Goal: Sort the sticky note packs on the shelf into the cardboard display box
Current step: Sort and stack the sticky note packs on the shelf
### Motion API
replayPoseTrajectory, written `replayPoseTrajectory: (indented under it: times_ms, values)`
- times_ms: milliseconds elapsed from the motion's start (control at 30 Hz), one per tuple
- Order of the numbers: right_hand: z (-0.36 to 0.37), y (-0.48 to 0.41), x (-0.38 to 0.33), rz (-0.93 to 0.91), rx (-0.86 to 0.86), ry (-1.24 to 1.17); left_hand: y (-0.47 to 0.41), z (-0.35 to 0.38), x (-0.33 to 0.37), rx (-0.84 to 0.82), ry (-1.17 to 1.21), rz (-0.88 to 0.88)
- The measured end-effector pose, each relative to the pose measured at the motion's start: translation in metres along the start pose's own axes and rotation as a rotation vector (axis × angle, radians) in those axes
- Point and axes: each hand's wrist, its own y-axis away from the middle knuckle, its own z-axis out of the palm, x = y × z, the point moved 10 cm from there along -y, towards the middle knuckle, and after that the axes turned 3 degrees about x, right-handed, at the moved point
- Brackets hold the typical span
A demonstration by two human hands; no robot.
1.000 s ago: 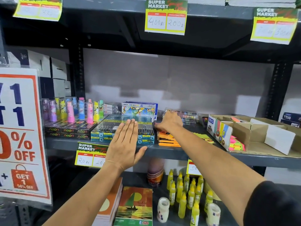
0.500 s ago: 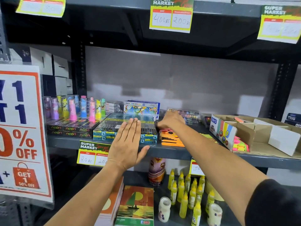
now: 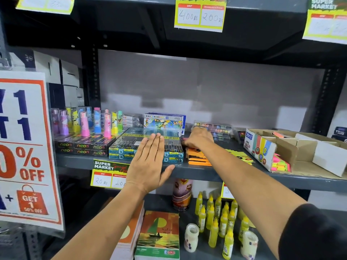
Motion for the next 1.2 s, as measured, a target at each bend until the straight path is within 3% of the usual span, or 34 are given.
replayPoseTrajectory:
  times_ms: [533,1200]
  values:
    - [-0.05,0.002,0.018,-0.047,0.161,-0.237,0.0,0.0,-0.001,-0.029,0.008,-0.001]
    - [-0.17,0.065,0.156,0.025,0.539,-0.293,0.001,-0.003,0.002,0.039,0.019,0.023]
